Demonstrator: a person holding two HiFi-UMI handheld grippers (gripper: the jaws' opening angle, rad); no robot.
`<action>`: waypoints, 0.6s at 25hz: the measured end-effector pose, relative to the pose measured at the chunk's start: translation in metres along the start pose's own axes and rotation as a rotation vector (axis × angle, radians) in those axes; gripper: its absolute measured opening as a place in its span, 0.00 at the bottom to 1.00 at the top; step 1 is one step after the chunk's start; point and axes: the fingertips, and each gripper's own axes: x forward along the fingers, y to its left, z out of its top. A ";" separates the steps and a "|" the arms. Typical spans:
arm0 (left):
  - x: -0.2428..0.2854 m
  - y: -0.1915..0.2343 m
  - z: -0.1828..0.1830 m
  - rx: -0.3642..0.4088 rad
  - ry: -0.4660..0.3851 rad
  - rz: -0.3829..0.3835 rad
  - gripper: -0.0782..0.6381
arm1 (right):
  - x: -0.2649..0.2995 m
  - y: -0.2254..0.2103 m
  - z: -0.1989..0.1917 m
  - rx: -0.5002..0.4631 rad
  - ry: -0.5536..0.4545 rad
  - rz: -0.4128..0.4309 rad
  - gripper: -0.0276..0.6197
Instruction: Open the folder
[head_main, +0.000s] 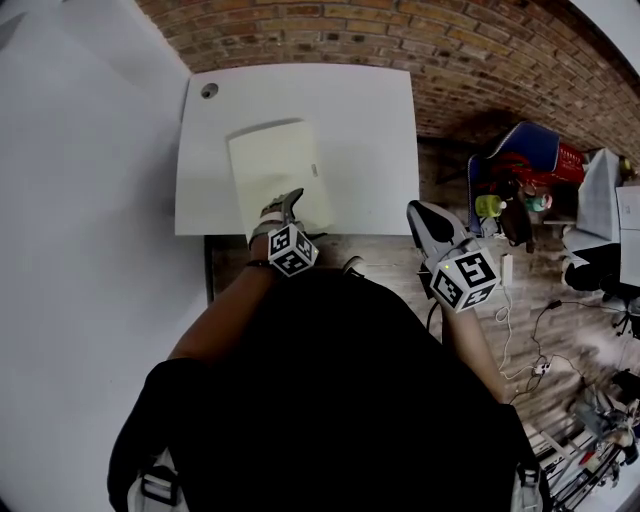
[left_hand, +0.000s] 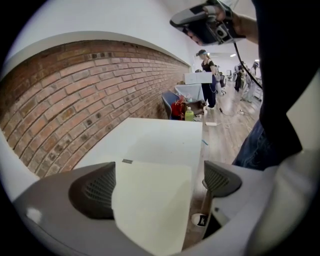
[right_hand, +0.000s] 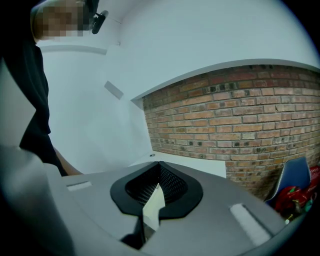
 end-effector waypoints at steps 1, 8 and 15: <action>0.003 -0.002 -0.001 0.007 0.007 -0.002 0.85 | -0.001 0.000 -0.001 0.001 0.003 -0.001 0.05; 0.025 -0.012 -0.015 0.066 0.015 0.052 0.85 | -0.006 0.000 -0.005 0.003 0.018 -0.009 0.05; 0.040 -0.018 -0.021 0.106 0.010 0.088 0.84 | -0.015 -0.004 -0.012 0.009 0.033 -0.022 0.05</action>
